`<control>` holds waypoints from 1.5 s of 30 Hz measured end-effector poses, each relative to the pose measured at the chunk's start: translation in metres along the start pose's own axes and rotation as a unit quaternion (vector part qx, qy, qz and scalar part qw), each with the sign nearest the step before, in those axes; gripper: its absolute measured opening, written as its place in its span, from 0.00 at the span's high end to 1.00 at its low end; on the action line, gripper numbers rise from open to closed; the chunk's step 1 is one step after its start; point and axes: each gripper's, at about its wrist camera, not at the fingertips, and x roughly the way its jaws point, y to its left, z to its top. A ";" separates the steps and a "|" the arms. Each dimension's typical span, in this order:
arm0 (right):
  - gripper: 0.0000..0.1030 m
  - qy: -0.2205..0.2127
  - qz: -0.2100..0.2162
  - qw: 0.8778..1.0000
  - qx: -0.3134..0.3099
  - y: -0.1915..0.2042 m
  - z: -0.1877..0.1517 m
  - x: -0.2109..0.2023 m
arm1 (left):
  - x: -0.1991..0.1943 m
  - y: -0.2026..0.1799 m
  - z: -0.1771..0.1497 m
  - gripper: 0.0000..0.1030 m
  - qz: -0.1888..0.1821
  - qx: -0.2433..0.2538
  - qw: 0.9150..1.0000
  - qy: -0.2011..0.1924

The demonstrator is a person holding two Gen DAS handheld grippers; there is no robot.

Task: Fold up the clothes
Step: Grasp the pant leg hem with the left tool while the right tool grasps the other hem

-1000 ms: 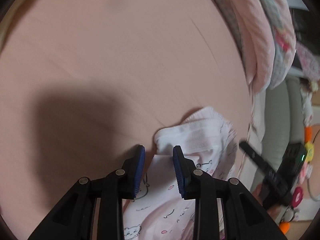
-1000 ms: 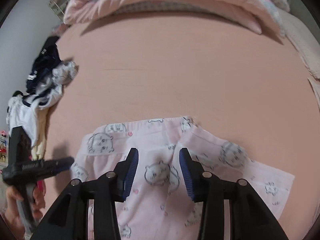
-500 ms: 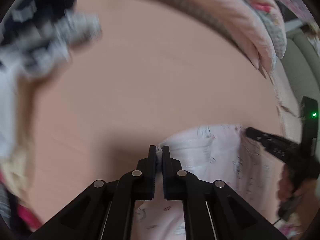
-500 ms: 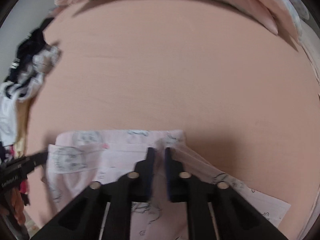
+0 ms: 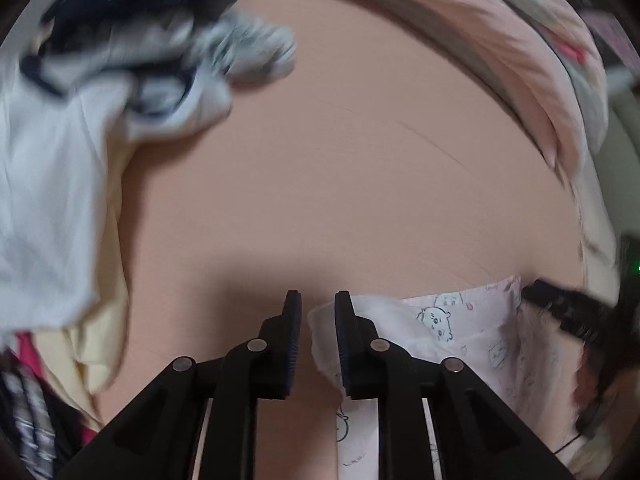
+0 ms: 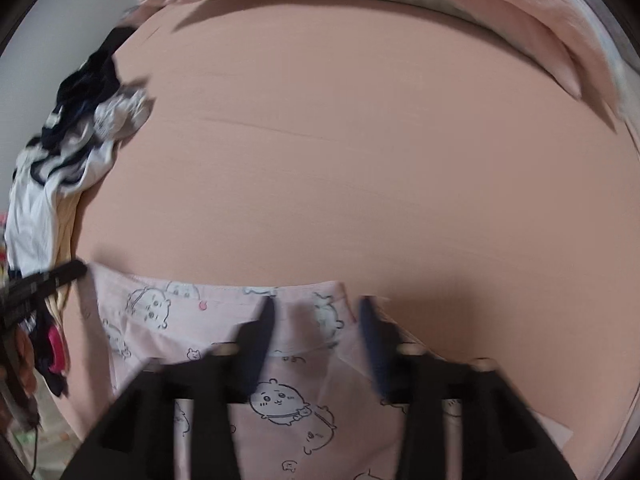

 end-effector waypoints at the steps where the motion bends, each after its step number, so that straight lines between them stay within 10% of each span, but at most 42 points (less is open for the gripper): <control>1: 0.52 0.011 0.005 1.000 -0.004 0.002 0.000 0.007 | 0.006 0.003 -0.001 0.86 -0.020 -0.008 1.000 0.018; 4: 0.96 0.046 -0.005 0.998 -0.041 0.016 -0.001 0.029 | 0.018 0.002 -0.009 0.86 -0.029 0.003 0.998 0.047; 11: 0.97 -0.002 0.009 1.000 0.009 0.006 -0.008 0.005 | -0.015 0.020 -0.022 0.86 0.051 -0.011 0.999 -0.012; 21: 0.96 -0.002 0.006 0.999 0.053 -0.013 -0.009 0.006 | 0.006 0.027 -0.031 0.69 -0.058 -0.037 0.997 0.035; 24: 0.73 -0.018 0.019 0.996 0.088 -0.026 -0.014 -0.004 | 0.020 0.029 -0.031 0.69 -0.038 -0.033 0.998 0.049; 26: 0.65 -0.011 0.018 0.994 0.103 -0.033 -0.015 -0.002 | 0.020 0.026 -0.032 0.73 -0.029 -0.020 0.998 0.047; 27: 0.64 -0.007 0.016 0.994 0.110 -0.036 -0.015 -0.001 | 0.019 0.023 -0.031 0.95 -0.026 -0.010 0.999 0.045; 31: 0.60 0.037 0.053 0.994 0.082 -0.031 -0.016 0.021 | 0.004 0.002 -0.017 0.96 -0.021 0.072 0.997 0.025; 33: 0.64 0.039 0.029 0.998 0.045 -0.019 -0.013 0.028 | -0.010 -0.015 -0.008 0.96 -0.023 0.131 0.991 0.021; 35: 0.98 0.019 0.009 1.000 0.020 -0.012 -0.009 0.023 | -0.022 -0.024 -0.006 0.96 -0.017 0.173 0.985 0.006; 41: 0.97 -0.001 -0.024 0.999 0.023 -0.020 -0.007 0.025 | 0.021 -0.012 -0.014 0.91 0.076 0.238 0.968 0.033; 45: 0.96 -0.004 -0.024 0.999 0.025 -0.015 -0.003 0.024 | 0.002 0.016 -0.004 0.87 0.039 0.140 0.989 0.010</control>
